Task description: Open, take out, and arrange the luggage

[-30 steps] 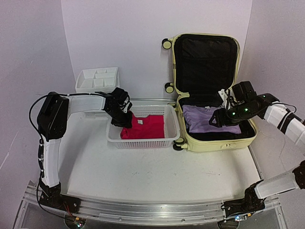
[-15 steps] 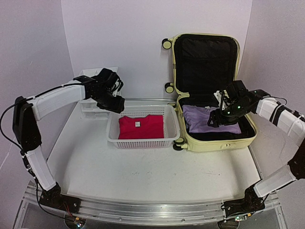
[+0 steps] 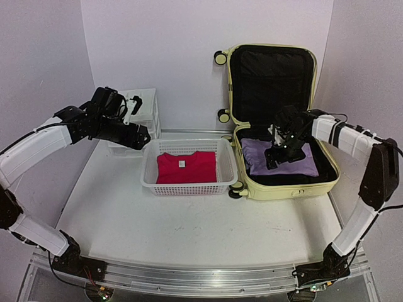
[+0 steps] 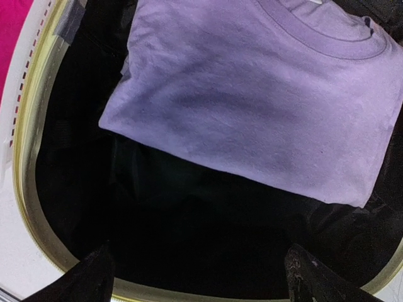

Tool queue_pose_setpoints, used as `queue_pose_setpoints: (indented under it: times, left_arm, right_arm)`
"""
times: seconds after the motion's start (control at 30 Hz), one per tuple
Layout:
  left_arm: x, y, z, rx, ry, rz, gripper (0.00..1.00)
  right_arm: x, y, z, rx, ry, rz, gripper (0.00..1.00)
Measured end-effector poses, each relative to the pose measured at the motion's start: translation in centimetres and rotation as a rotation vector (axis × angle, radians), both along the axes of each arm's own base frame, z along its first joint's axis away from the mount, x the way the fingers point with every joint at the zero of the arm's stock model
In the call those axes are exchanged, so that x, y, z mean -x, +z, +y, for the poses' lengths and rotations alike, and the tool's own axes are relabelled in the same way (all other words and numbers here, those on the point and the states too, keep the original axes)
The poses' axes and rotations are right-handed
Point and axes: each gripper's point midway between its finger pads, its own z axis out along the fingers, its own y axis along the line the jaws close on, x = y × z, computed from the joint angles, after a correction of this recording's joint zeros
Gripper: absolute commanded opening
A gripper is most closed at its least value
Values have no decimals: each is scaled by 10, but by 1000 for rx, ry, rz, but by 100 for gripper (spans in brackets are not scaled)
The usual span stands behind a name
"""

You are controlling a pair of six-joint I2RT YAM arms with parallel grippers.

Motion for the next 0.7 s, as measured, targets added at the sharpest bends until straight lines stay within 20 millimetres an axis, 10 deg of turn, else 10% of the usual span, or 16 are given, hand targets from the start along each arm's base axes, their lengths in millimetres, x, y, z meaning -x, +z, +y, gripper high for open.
queue_pose_setpoints:
  times: [0.37, 0.7]
  left_arm:
    - [-2, 3, -12, 68, -33, -13, 83]
    - [1, -3, -23, 156, -22, 57, 99]
  right_arm:
    - [-33, -53, 28, 45, 45, 109, 79]
    - [-35, -54, 28, 96, 234, 96, 93]
